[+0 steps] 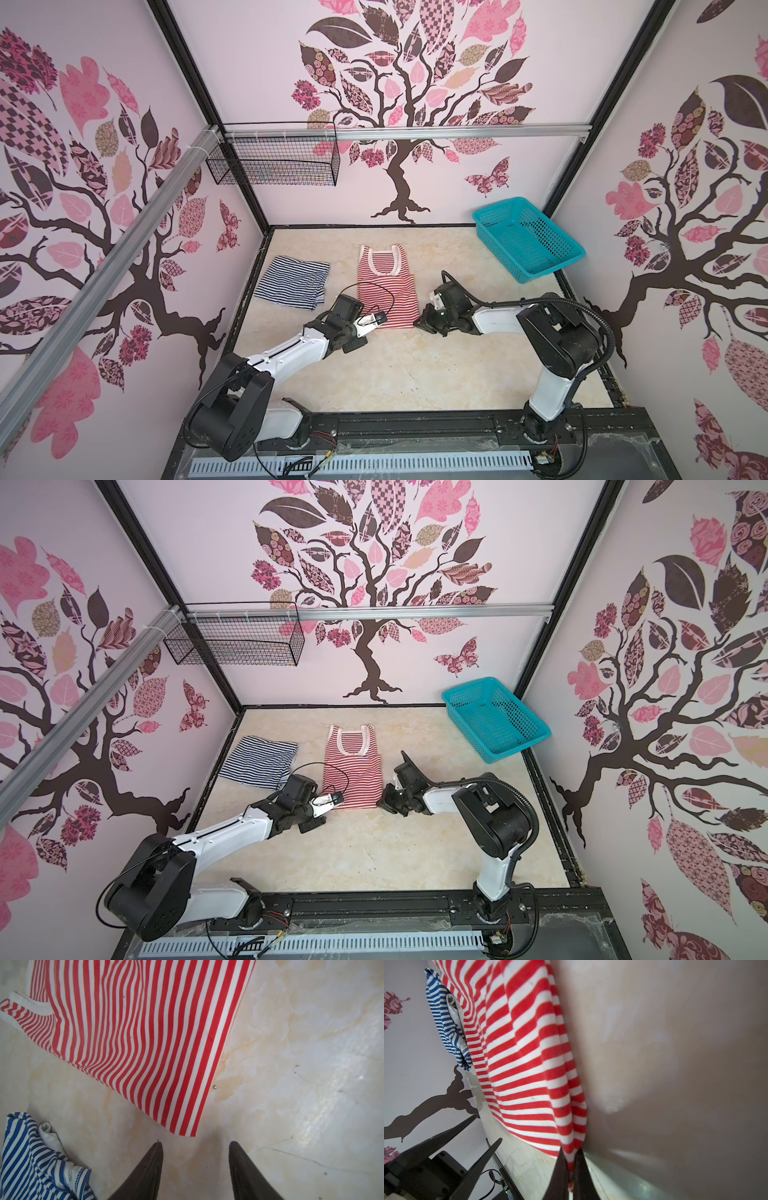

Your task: Fold and stack the tank tops

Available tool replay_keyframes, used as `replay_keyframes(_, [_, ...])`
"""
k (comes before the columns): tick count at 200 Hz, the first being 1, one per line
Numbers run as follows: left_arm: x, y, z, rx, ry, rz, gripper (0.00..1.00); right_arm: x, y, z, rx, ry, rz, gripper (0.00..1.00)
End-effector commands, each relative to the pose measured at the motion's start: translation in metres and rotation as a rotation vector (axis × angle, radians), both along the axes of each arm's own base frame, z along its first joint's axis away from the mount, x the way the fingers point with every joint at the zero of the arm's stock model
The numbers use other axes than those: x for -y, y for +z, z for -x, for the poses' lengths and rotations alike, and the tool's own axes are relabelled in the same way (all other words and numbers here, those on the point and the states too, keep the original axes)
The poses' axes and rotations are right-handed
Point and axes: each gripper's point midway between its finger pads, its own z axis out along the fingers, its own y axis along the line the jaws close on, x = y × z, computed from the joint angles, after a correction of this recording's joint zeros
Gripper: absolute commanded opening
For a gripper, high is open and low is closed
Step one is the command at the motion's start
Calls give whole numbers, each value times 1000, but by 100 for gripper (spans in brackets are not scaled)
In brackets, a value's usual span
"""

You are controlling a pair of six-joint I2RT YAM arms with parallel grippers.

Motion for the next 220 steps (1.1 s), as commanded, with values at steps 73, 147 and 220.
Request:
replay_keyframes(73, [27, -10, 10, 104, -138, -82, 61, 20, 31, 29, 43, -14, -17, 0])
replay_keyframes(147, [27, -26, 19, -4, -183, -149, 54, 19, 44, 28, 58, -8, -23, 0])
replay_keyframes(220, [27, -42, 21, -83, -189, -188, 32, 14, 62, 18, 87, -4, -41, 0])
